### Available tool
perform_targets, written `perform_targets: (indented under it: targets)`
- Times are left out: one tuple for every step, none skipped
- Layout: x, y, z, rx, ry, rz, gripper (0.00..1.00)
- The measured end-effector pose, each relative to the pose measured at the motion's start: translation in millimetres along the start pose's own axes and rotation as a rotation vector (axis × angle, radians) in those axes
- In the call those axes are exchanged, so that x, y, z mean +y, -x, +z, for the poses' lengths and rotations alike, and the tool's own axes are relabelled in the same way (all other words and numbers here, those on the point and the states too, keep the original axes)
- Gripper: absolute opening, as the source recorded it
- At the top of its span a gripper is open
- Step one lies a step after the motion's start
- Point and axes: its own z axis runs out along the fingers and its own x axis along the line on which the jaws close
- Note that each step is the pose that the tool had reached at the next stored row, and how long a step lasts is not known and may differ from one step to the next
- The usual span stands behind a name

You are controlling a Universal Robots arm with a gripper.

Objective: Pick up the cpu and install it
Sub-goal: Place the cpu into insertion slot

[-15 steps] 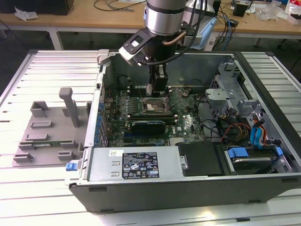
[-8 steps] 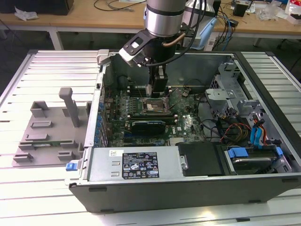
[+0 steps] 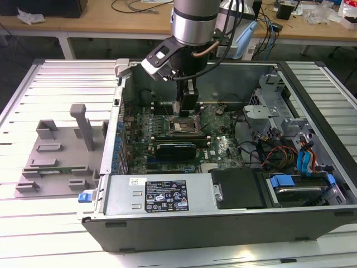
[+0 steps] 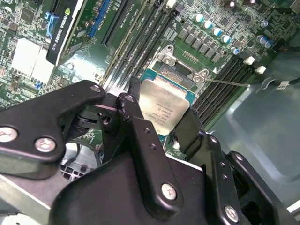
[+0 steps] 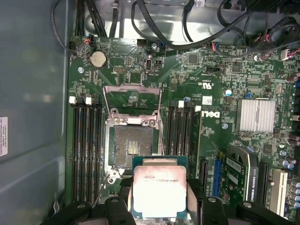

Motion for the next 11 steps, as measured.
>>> perform_targets:
  targets:
    - [0.0, -0.2, 0.8, 0.0, 0.0, 0.0, 0.55]
    - [0.0, -0.3, 1.2, 0.0, 0.0, 0.0, 0.55]
    - [0.1, -0.4, 1.6, 0.0, 0.0, 0.0, 0.55]
    - [0.1, -0.6, 2.3, 0.0001, 0.0001, 0.0, 0.55]
    - [0.1, -0.7, 2.7, 0.0, 0.0, 0.0, 0.55]
    - [0.1, -0.9, 3.4, 0.0, 0.0, 0.0, 0.55]
    - [0.2, -1.2, 4.1, 0.0, 0.0, 0.0, 0.55]
    - [0.2, -1.4, 4.7, 0.0, 0.0, 0.0, 0.55]
    - [0.2, -1.8, 5.6, 0.0001, 0.0, 0.0, 0.55]
    - [0.3, -2.0, 6.5, 0.0001, 0.0, 0.0, 0.55]
    - [0.3, -2.2, 7.0, 0.0001, 0.0001, 0.0, 0.55]
